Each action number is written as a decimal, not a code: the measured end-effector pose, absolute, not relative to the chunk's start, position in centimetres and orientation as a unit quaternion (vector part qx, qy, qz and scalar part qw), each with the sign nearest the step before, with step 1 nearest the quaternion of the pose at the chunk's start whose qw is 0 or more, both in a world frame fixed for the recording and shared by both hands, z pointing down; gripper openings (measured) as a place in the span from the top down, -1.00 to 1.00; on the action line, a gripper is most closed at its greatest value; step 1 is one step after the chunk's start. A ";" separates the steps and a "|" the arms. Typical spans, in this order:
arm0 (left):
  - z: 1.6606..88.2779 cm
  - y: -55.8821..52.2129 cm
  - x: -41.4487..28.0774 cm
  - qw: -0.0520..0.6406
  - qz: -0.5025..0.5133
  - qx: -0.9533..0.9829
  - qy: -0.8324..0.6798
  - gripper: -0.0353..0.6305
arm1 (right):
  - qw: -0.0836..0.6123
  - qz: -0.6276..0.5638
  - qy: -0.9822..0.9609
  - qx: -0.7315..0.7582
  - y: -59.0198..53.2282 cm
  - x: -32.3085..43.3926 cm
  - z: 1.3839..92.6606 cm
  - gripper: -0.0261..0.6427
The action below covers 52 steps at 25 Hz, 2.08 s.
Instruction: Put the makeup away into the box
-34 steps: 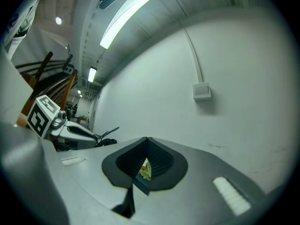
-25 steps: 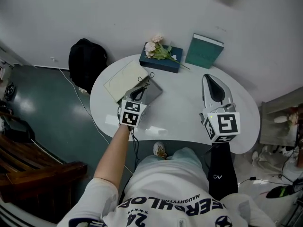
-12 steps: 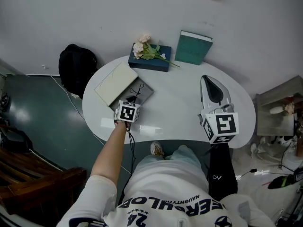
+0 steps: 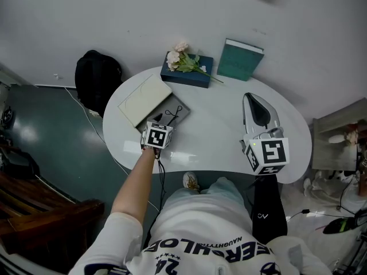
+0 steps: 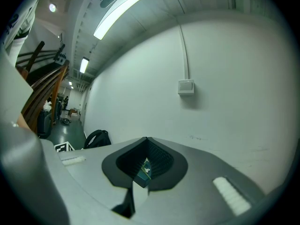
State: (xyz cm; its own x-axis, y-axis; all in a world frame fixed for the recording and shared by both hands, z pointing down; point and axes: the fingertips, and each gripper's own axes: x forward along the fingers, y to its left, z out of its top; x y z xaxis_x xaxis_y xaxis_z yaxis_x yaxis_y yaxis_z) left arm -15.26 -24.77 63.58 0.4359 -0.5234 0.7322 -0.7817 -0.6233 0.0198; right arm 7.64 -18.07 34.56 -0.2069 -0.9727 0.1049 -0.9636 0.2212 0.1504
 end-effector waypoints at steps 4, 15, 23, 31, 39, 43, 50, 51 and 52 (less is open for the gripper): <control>63.6 -24.8 -15.7 0.187 0.354 0.826 -0.396 0.19 | 0.087 -0.028 -0.780 0.619 -18.5 7.1 34.4 0.83; 55.7 -26.4 -15.2 0.133 0.267 0.857 -0.420 0.19 | 0.086 -0.033 -0.786 0.611 -19.3 5.6 34.6 0.83; 40.4 -26.3 -14.1 0.010 0.128 0.885 -0.448 0.24 | 0.077 -0.043 -0.794 0.601 -19.8 4.0 33.7 0.83; 30.8 -23.1 -14.9 -0.054 0.041 0.886 -0.459 0.24 | 0.071 -0.054 -0.801 0.592 -20.2 2.6 32.8 0.83; 30.4 -22.1 -13.5 -0.063 0.044 0.895 -0.440 0.24 | 0.081 -0.057 -0.803 0.588 -20.0 2.3 32.7 0.83; 30.3 -22.4 -11.7 -0.069 0.043 0.895 -0.439 0.24 | 0.090 -0.060 -0.809 0.578 -20.2 2.9 33.0 0.83; 30.0 -22.7 -6.0 -0.086 0.046 0.904 -0.417 0.26 | 0.094 -0.062 -0.795 0.596 -20.2 8.6 33.1 0.83; 30.0 -22.7 -4.9 -0.087 0.047 0.906 -0.411 0.26 | 0.095 -0.061 -0.792 0.600 -20.1 9.6 33.1 0.83; 30.0 -22.8 -3.7 -0.087 0.047 0.909 -0.406 0.26 | 0.095 -0.061 -0.789 0.604 -20.0 10.7 33.0 0.83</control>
